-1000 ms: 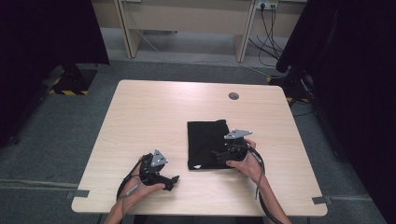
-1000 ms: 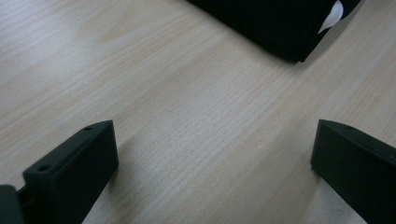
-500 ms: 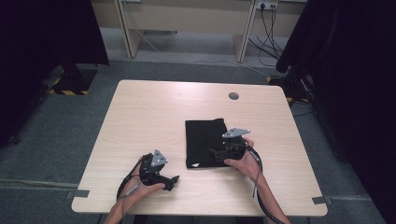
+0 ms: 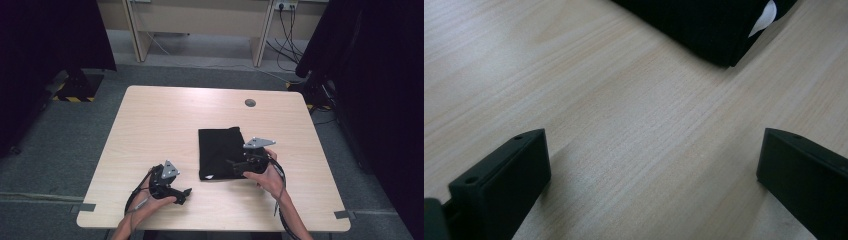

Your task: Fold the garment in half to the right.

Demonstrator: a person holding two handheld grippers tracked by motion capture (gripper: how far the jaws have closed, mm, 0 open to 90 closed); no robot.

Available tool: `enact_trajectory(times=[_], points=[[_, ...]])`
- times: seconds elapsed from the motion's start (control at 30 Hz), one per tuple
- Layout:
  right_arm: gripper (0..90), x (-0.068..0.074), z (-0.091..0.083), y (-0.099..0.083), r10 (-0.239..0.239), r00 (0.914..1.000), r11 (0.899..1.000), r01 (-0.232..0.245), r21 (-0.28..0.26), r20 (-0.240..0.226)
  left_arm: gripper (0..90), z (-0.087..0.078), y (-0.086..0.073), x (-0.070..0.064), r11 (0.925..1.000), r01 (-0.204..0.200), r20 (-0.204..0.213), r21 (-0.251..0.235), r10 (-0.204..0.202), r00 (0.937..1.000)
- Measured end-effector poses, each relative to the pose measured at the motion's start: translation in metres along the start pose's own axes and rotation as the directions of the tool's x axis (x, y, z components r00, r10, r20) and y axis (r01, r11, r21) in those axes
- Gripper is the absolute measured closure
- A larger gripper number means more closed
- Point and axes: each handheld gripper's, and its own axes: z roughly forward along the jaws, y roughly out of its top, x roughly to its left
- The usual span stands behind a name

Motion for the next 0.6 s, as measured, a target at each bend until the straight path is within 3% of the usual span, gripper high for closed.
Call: enact_trajectory(times=[0.6], points=[[14.5,-0.007,-0.030,-0.022,0.038,0.9992,0.999,-0.038,-0.006,-0.008,0.0,-0.001,-0.001,0.000,1.0000,0.004,-0.003,0.000,-0.004,1.0000]])
